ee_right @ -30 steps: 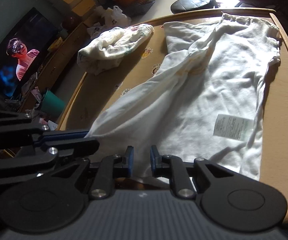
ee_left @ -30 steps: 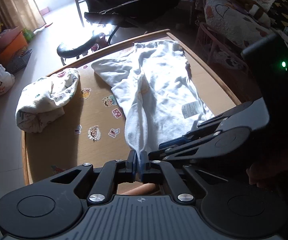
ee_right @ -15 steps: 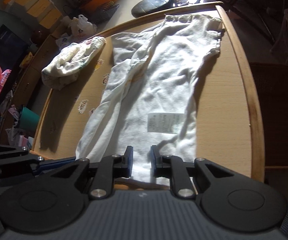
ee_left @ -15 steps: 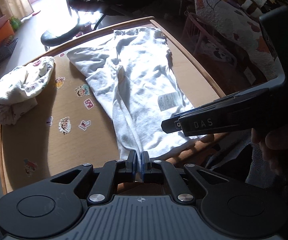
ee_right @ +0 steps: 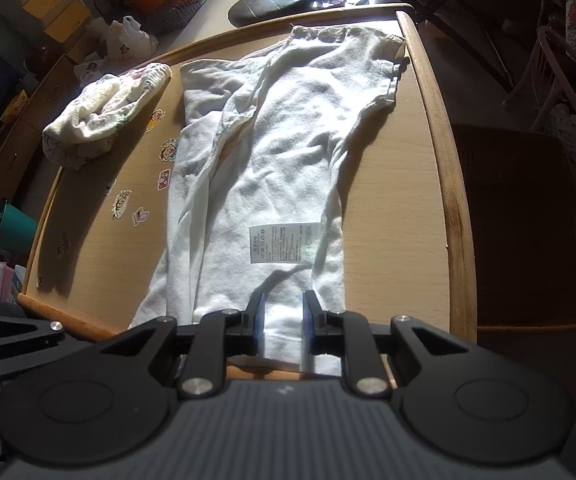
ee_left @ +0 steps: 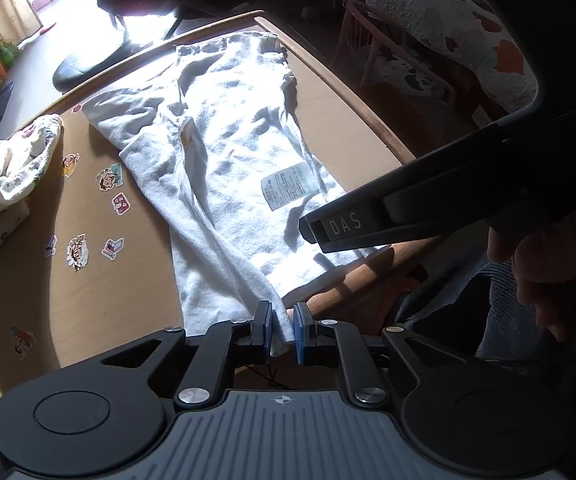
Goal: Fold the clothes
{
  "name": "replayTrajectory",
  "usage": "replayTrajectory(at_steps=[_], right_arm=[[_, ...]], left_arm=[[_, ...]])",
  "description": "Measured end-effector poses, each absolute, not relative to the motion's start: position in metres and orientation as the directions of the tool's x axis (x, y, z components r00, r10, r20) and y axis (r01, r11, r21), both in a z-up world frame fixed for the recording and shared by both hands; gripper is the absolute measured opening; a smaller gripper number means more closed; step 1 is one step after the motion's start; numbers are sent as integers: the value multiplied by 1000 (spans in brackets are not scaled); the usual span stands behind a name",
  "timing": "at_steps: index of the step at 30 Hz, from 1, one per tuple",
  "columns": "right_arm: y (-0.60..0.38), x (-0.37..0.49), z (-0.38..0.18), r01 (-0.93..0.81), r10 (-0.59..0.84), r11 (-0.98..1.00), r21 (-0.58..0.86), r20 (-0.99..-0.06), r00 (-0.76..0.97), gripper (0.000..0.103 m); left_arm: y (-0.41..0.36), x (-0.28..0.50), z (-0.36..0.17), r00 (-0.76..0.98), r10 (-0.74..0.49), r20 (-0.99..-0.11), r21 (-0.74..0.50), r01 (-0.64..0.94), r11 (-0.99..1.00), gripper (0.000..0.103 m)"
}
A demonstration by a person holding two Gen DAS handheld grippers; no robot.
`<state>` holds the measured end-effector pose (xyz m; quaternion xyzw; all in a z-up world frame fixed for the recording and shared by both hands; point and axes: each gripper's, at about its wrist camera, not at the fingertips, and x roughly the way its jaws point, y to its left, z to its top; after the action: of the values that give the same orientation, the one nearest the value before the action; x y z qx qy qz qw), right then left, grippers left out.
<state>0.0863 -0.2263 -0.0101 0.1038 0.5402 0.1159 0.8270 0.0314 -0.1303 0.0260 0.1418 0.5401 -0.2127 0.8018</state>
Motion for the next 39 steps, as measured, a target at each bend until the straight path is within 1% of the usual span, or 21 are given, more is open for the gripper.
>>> replayTrajectory(at_steps=[3, 5, 7, 10, 15, 19, 26, 30, 33, 35, 39], right_arm=[[-226, 87, -10, -70, 285, 957, 280, -878, 384, 20], [-226, 88, -9, -67, 278, 959, 274, -881, 383, 21], [-226, 88, -8, -62, 270, 962, 267, -884, 382, 22], [-231, 88, -5, -44, 257, 965, 260, -887, 383, 24], [-251, 91, 4, 0, 245, 963, 268, -879, 409, 26], [-277, 103, 20, 41, 219, 963, 265, -866, 450, 26], [-302, 130, 36, 64, 178, 969, 240, -852, 492, 26], [-307, 143, 32, 77, 214, 956, 283, -852, 479, 26], [-298, 137, 22, 47, 253, 951, 304, -859, 446, 26], [-289, 124, 14, 29, 262, 953, 302, -867, 423, 26], [-275, 98, -1, 22, 319, 934, 358, -858, 402, 26]], left_arm=[[-128, 33, 29, 297, -220, -929, -47, 495, 867, 17], [-127, 32, 32, 279, -266, -923, -98, 496, 863, 21], [-128, 31, 33, 261, -318, -912, -155, 497, 854, 25], [-129, 28, 32, 240, -354, -904, -204, 486, 850, 37], [-124, 21, 32, 222, -400, -889, -256, 483, 837, 38], [-108, 20, 36, 229, -429, -874, -295, 453, 841, 38], [-89, 33, 38, 279, -414, -866, -297, 378, 877, 39], [-83, 40, 38, 309, -403, -861, -295, 342, 892, 39], [-78, 46, 37, 331, -395, -857, -294, 314, 903, 39], [-68, 52, 34, 361, -347, -866, -262, 264, 928, 39], [-38, 60, 27, 395, -261, -881, -207, 174, 963, 39]])
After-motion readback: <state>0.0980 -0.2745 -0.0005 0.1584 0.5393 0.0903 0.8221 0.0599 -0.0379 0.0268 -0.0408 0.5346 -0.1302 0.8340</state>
